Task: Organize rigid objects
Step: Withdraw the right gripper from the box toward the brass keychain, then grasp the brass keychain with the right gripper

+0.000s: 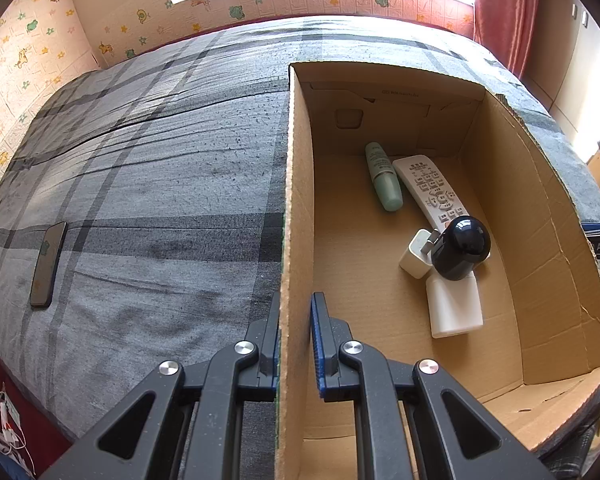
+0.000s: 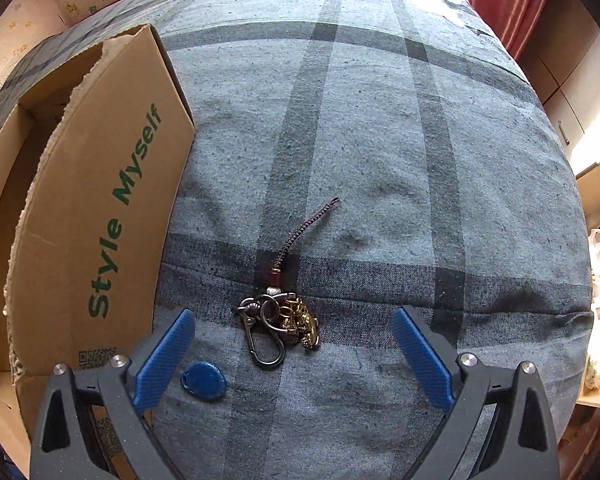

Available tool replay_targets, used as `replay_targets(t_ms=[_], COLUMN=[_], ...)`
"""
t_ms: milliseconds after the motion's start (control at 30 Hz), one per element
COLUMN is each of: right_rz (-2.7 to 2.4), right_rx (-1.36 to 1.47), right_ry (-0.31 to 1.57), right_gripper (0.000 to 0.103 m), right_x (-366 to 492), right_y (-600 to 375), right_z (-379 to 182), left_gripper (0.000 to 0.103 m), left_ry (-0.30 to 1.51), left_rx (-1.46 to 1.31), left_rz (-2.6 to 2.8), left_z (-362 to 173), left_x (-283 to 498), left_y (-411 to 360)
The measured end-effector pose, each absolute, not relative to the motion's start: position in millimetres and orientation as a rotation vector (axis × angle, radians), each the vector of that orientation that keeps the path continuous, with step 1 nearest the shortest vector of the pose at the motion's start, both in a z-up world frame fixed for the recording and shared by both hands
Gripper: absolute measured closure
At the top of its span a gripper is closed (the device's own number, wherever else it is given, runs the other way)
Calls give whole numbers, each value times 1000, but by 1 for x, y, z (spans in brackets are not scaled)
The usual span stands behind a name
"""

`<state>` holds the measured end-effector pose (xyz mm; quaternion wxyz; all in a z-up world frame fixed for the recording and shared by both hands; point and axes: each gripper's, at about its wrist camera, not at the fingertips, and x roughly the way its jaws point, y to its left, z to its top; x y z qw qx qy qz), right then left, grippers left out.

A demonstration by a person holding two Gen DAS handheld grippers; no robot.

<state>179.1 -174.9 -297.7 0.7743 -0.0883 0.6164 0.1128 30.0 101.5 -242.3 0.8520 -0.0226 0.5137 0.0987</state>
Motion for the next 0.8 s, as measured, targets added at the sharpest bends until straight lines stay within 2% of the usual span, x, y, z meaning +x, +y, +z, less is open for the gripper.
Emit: replay_targets(t_ms=[300,433,533,567,700,800], right_rz=[252,254,260,259,253,253], right_rx=[-237,-237,-231,-231,-223,-217], right_ry=[1371,1364,1362,1362,1343,1327], right_gripper=[20,22,30,37,80,82], right_x=[176,171,173,174,183,181], right_y=[-164,-163,-166,-167,-170,-172], right_z=[-327,-331,-331,-330,-324,-317], left_gripper=[90,90,90,90,90,90], left_ry=[1083,1083,1083,1083,1082,1082], left_rx=[-48,-45,-45,-45,-46,-45], left_rz=[208,209,209,209,210,209], left_z=[-242,-242,-242,-242,-242,-243], left_x=[31,31,31,31,30,30], left_y=[102,100,100,101,100,100])
